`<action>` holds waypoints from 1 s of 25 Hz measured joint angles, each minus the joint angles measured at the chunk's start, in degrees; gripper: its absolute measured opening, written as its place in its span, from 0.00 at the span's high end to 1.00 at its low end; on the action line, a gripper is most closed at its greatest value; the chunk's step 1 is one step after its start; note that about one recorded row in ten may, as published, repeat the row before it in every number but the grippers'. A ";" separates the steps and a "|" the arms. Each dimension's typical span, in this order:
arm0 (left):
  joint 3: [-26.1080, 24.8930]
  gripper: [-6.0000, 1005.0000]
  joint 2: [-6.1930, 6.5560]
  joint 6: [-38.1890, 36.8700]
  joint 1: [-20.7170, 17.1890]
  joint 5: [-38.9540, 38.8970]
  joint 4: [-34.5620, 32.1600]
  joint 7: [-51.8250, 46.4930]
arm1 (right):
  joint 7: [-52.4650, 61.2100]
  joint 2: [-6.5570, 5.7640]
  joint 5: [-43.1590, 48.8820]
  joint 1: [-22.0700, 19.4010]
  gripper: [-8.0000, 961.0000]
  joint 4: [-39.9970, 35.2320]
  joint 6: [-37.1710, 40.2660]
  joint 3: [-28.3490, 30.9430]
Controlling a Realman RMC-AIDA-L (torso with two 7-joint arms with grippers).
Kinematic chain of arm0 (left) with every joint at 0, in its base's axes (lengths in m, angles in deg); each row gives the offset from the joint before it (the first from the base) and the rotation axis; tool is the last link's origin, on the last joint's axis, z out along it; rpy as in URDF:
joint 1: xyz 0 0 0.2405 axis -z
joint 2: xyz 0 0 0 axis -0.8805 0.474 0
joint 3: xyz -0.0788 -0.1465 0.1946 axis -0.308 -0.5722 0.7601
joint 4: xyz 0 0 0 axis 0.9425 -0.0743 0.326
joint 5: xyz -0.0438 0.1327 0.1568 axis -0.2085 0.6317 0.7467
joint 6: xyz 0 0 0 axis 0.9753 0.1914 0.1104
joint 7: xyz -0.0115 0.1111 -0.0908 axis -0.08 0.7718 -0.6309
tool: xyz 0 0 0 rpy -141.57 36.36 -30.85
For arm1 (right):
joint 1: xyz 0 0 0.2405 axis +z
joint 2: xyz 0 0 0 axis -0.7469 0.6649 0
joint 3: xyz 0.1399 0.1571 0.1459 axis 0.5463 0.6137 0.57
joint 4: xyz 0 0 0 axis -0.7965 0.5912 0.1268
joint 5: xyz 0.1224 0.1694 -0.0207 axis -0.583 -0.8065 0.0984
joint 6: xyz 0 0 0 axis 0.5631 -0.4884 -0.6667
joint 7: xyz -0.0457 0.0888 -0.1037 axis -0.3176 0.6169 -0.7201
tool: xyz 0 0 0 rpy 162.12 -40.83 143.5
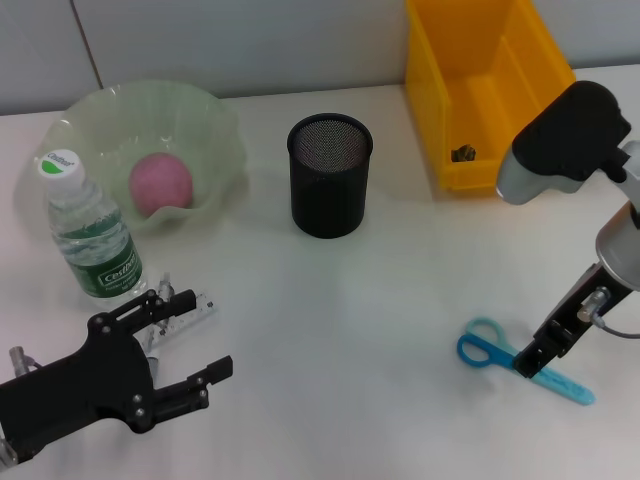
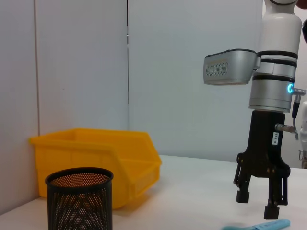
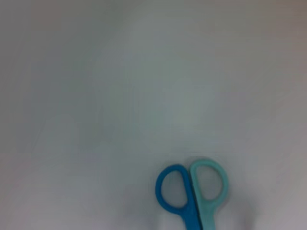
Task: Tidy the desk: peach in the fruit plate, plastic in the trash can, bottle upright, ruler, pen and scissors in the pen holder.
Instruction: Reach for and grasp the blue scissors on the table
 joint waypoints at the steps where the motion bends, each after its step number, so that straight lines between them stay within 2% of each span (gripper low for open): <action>1: 0.01 0.19 0.02 0.00 0.04 0.00 0.04 0.00 | -0.20 -0.02 0.00 0.04 0.15 0.00 -0.07 -0.29; 25: 0.03 0.19 0.18 -0.41 0.67 0.00 0.12 -0.03 | -1.93 -0.01 0.08 2.50 0.15 4.77 -1.93 -2.85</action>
